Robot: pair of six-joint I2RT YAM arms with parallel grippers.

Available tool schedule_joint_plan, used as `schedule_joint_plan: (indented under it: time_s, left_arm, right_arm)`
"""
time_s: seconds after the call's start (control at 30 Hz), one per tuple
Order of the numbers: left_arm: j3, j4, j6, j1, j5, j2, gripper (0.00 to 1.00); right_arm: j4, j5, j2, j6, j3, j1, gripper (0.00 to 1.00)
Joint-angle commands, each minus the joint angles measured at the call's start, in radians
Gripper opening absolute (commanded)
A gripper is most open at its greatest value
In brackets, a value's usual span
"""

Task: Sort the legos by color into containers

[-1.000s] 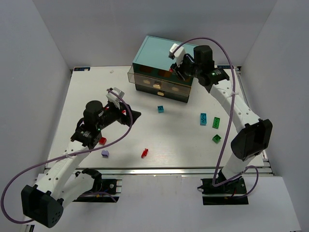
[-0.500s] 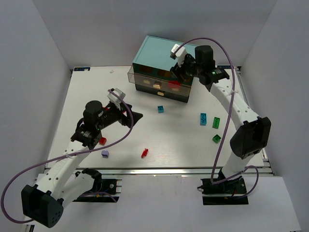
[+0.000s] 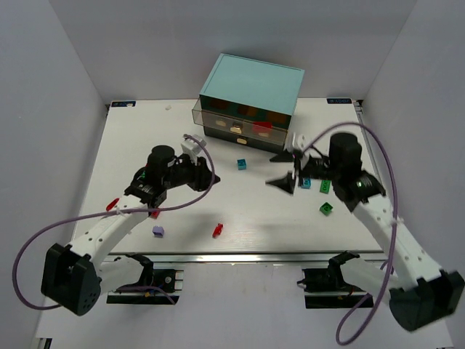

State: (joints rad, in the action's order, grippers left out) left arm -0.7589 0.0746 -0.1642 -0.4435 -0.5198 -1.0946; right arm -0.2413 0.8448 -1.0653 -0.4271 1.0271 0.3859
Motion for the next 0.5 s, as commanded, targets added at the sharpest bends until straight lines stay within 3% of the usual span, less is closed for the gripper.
schedule_joint_plan:
  time_s: [0.0,0.03,0.13,0.2,0.33,0.47]
  left_arm:
    - [-0.094,0.144,-0.053,-0.060,0.055,-0.082,0.48]
    - [-0.132,0.187,-0.070,-0.087,0.110,-0.127,0.55]
    - [-0.125,0.296,-0.127,-0.135,0.269,-0.151,0.60]
    - [-0.096,0.370,-0.161,-0.193,0.355,-0.151,0.63]
    - [-0.076,0.462,-0.228,-0.300,0.490,-0.174,0.71]
    - [-0.069,0.510,-0.297,-0.411,0.634,-0.214,0.74]
  right_arm:
    - [0.080,0.148,0.152,-0.080,-0.238,-0.002,0.81]
    - [0.062,0.136,0.183,-0.137,-0.274,-0.004,0.85]
    - [0.016,0.103,0.252,-0.171,-0.341,-0.004,0.86]
    - [0.095,0.103,0.310,-0.145,-0.419,-0.021,0.88]
    - [0.080,0.054,0.308,-0.148,-0.410,-0.027,0.88]
    - [0.070,-0.003,0.329,-0.154,-0.417,-0.027,0.88]
